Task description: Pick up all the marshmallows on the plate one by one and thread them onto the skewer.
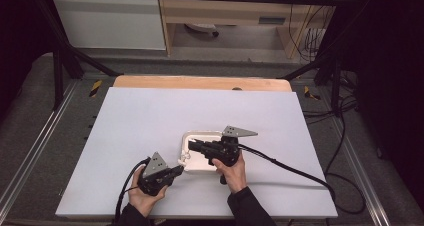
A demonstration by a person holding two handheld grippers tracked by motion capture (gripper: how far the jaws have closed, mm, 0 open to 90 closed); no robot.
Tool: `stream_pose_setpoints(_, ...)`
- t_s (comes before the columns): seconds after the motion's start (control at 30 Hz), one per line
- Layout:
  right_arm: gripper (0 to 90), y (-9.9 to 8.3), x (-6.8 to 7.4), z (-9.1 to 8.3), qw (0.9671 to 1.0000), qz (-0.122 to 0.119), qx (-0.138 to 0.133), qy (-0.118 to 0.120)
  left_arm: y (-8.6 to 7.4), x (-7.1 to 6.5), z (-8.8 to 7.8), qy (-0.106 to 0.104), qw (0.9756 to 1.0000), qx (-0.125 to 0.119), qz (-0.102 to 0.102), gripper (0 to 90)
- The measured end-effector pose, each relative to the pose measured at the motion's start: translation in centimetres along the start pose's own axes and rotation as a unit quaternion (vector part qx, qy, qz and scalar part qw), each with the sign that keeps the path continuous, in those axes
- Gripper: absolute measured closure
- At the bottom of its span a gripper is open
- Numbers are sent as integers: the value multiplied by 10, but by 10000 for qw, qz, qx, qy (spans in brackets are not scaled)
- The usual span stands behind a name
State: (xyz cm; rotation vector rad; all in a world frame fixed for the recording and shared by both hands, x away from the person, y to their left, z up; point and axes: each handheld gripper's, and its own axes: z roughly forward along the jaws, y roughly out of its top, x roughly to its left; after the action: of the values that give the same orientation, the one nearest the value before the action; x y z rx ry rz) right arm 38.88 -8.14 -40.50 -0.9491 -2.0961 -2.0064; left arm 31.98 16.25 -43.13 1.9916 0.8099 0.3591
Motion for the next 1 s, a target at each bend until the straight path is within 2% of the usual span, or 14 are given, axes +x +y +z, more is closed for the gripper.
stream_pose_setpoints(0.23,823,-1,0,0,10000,-13,25,19,0,1,0,-73,9999,-36,-72,894)
stream_pose_setpoints(0.33,823,-2,0,1,10000,-27,17,18,-1,1,1,-59,10000,-13,-69,894)
stream_pose_setpoints(0.37,823,-3,0,1,10000,-10,24,28,-1,3,2,-71,10000,-59,0,894)
stream_pose_setpoints(0.5,823,-3,1,1,10000,13,-19,32,1,3,0,-61,9999,-120,-6,893)
stream_pose_setpoints(0.53,823,-2,1,1,10000,59,-50,60,0,2,0,-97,9999,-44,-59,894)
stream_pose_setpoints(0.73,824,-5,1,2,9999,26,-40,99,-1,1,2,-180,9998,-30,-63,893)
stream_pose_setpoints(0.97,824,-7,1,3,10000,-30,21,-49,-1,1,1,-81,9999,5,-77,894)
stream_pose_setpoints(1.0,824,-7,0,4,10000,-15,15,-53,-1,3,2,-111,9999,-49,-29,894)
